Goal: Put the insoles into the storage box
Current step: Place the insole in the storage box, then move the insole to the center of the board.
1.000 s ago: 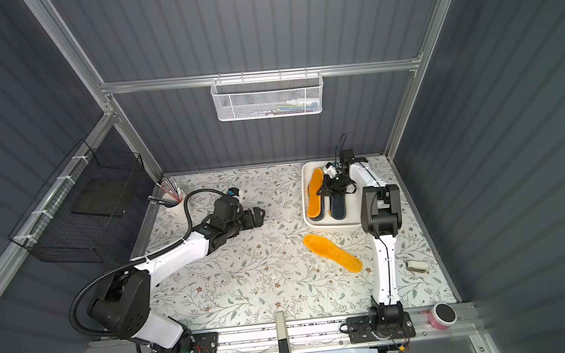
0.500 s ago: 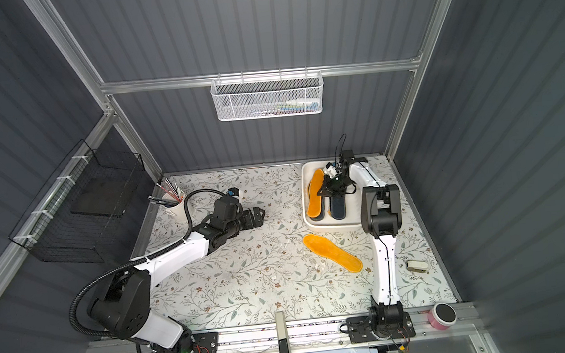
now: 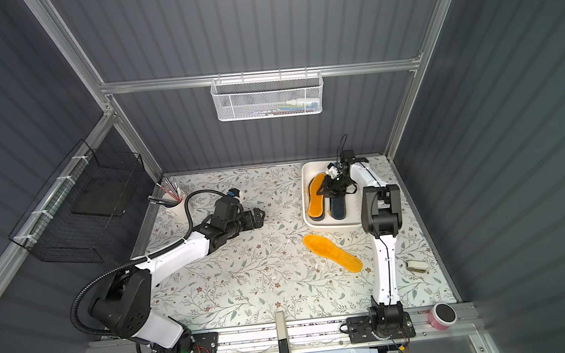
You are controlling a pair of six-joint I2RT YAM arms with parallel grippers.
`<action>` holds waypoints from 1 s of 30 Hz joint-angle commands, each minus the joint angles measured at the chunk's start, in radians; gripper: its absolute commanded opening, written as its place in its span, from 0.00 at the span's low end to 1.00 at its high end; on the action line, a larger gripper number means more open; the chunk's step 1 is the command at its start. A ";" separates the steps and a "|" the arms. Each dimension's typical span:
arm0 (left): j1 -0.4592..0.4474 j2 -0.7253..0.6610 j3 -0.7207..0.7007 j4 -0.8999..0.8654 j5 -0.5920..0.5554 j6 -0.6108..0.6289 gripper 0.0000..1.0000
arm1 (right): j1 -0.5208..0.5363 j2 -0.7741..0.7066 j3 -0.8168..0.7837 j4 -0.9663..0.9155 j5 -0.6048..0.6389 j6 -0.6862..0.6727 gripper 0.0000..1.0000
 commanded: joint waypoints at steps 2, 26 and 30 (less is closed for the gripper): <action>0.008 0.011 0.028 -0.019 0.008 -0.001 1.00 | -0.001 -0.050 0.004 -0.031 0.023 -0.006 0.37; 0.008 0.003 0.017 -0.014 0.011 -0.001 1.00 | 0.002 -0.225 -0.077 -0.109 0.119 -0.054 0.50; 0.008 0.007 0.016 -0.013 0.008 -0.004 0.99 | 0.002 -0.331 -0.192 -0.078 0.114 -0.071 0.49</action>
